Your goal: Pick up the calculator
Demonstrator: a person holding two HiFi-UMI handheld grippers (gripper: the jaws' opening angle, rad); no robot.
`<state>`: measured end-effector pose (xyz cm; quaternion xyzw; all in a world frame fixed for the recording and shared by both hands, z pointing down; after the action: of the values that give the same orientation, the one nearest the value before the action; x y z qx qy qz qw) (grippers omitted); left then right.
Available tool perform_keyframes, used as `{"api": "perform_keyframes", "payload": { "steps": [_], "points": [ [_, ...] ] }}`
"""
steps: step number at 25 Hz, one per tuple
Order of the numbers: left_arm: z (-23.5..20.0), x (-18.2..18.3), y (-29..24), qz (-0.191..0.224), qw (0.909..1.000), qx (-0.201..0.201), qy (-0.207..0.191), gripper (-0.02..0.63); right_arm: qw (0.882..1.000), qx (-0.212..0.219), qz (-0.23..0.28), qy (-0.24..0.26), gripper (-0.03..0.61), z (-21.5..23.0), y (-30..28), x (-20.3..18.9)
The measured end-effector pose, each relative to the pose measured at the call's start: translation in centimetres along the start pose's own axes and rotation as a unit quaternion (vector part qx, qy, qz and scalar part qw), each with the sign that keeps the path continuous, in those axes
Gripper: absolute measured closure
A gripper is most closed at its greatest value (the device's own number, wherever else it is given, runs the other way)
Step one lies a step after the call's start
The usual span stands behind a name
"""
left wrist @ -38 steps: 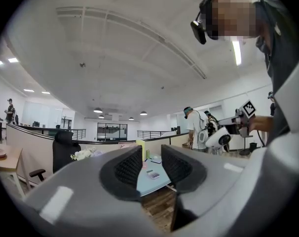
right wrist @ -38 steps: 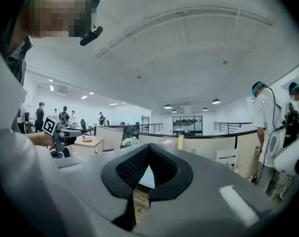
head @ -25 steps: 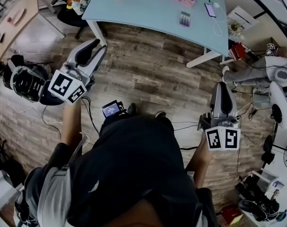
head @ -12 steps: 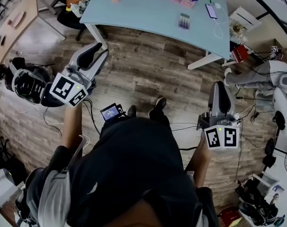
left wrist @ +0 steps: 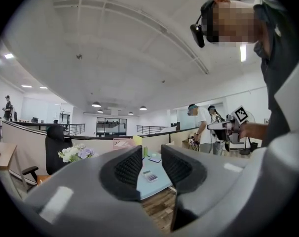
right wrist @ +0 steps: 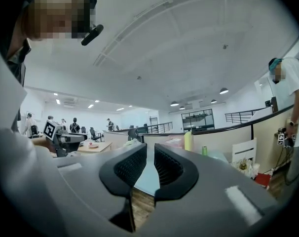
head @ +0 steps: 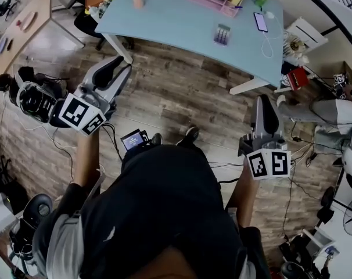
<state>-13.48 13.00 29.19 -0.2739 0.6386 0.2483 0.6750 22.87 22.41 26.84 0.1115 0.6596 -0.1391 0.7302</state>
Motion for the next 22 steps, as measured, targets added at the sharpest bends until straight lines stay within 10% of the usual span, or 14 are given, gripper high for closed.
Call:
{"api": "perform_keyframes", "payload": {
  "steps": [22],
  "points": [
    [6.0,2.3,-8.4,-0.023,0.9985,0.044,-0.022,0.459,0.997,0.062,0.011,-0.041,0.548,11.7,-3.3,-0.9]
  ]
}}
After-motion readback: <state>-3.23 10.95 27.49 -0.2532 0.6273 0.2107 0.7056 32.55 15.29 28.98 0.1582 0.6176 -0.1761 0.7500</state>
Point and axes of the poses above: the fingertips, and each gripper's own axes: y backward along the fingers, z to its right, x out of its top, the point moved 3 cm from there along y, backward along the fingers, and after that the axes turned 6 degrees about x, right-handed, at the moved point
